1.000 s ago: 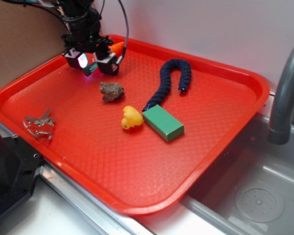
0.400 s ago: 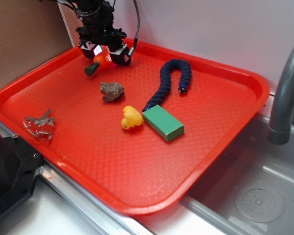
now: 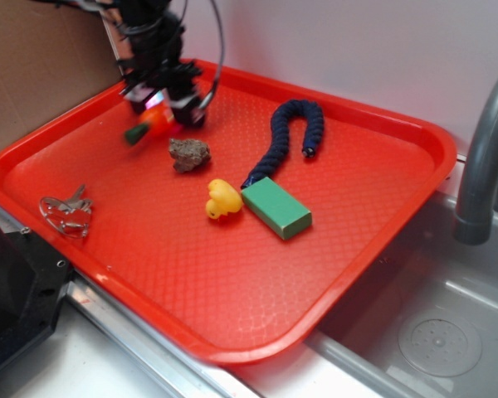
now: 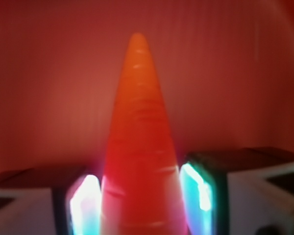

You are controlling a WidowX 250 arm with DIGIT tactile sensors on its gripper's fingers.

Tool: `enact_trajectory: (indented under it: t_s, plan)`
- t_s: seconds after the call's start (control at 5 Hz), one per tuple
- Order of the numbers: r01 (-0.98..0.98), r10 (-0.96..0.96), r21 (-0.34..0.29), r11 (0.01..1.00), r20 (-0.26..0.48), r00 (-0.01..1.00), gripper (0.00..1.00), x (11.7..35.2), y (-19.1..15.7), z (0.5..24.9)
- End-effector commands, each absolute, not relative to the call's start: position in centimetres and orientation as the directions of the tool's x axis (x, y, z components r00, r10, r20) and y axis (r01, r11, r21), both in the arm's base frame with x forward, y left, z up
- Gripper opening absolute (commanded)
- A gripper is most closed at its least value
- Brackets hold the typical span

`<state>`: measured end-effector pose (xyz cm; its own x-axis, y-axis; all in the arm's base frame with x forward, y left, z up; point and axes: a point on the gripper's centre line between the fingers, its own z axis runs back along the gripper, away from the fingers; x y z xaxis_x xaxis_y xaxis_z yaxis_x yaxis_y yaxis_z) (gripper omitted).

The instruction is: Grab the carrot.

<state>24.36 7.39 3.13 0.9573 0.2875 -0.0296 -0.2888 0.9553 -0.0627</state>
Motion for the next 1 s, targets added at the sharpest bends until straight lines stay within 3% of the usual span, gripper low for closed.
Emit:
enact_trajectory:
  t_s: [0.0,0.4,0.8]
  plan:
    - [-0.108,0.104,0.002,0.994,0.273,0.956,0.0,16.4,2.2,10.7]
    - [-0.081,0.109,-0.141,0.987,0.203,0.973,0.0,16.9,0.7,16.3]
    - [-0.034,0.054,-0.15,0.988,0.131,0.99,0.0,18.6,0.4,18.6]
